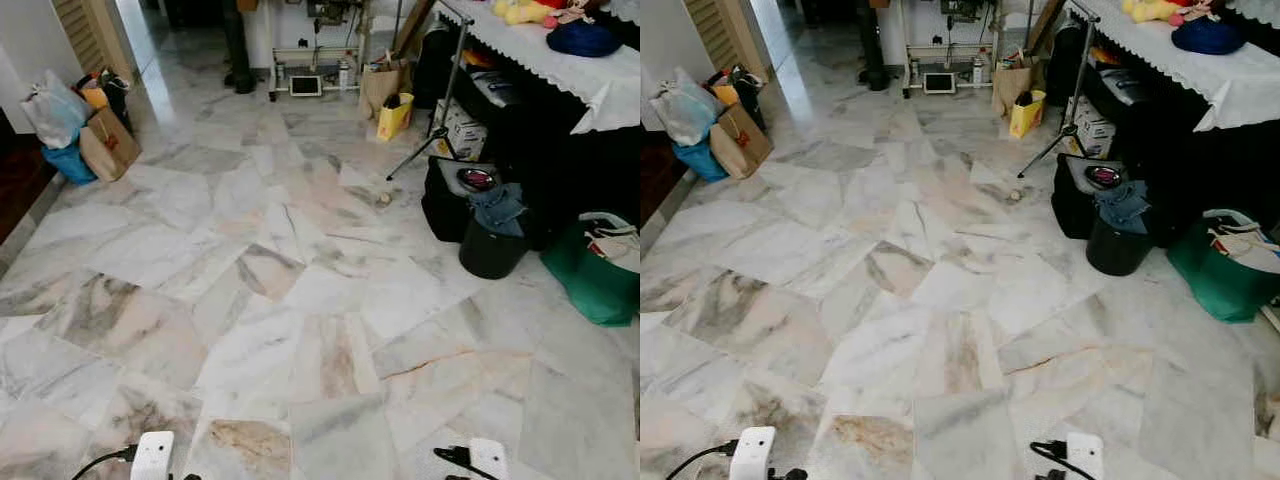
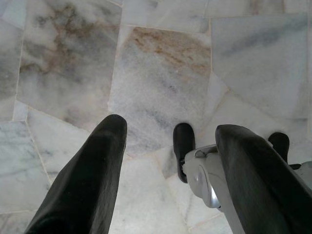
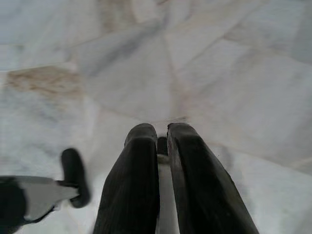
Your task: Hang keys on a hook
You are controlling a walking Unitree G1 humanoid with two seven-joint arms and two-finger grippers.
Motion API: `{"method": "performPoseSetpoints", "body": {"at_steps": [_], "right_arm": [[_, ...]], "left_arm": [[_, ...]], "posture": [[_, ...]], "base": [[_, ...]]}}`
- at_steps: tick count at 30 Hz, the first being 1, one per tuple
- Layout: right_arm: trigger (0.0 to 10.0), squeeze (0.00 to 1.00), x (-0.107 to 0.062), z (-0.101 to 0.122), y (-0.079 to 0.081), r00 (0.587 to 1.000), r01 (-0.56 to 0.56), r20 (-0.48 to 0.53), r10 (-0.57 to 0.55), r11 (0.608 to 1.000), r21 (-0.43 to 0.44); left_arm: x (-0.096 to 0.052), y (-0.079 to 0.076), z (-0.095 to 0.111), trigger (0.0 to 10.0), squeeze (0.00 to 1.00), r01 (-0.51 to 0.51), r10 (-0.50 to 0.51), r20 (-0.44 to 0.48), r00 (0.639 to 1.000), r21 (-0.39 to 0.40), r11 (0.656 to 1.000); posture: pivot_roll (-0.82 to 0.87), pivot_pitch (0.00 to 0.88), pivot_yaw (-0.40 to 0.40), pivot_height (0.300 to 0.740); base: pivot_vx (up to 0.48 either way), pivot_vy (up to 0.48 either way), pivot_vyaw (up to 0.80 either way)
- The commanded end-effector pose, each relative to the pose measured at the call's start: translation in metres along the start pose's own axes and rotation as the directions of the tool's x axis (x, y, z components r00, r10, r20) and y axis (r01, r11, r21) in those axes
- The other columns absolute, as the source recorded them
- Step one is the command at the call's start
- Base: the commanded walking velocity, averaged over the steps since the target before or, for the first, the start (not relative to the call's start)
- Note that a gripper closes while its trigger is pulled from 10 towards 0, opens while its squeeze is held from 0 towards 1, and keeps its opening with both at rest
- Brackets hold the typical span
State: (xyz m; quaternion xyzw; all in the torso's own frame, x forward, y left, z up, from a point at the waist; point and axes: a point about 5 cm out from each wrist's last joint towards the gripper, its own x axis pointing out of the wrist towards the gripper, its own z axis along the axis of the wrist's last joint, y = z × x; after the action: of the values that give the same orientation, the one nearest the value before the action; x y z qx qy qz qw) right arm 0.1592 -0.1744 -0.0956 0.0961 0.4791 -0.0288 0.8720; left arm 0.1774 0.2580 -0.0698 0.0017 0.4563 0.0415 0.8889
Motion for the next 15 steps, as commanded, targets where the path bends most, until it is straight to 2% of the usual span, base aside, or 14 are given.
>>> {"method": "performPoseSetpoints", "body": {"at_steps": [1, 15], "right_arm": [[10.0, 0.00, 0.000, -0.003, 0.000, 1.000, 0.012, -0.002, -0.012, 1.000, 0.005], [10.0, 0.00, -0.002, 0.011, -0.019, 0.999, 0.033, 0.022, -0.033, 0.999, -0.021]], "left_arm": [[-0.001, 0.002, -0.006, 10.0, 0.00, -0.013, 0.013, -0.027, 1.000, -0.009, 1.000], [0.003, -0.012, -0.001, 10.0, 0.00, 0.010, -0.010, -0.003, 1.000, -0.021, 1.000]], "posture": [[0.06, 0.000, -0.022, 0.740], [0.08, 0.000, -0.093, 0.740]], "base": [[0.000, 0.000, 0.00], [0.000, 0.000, 0.00]]}}
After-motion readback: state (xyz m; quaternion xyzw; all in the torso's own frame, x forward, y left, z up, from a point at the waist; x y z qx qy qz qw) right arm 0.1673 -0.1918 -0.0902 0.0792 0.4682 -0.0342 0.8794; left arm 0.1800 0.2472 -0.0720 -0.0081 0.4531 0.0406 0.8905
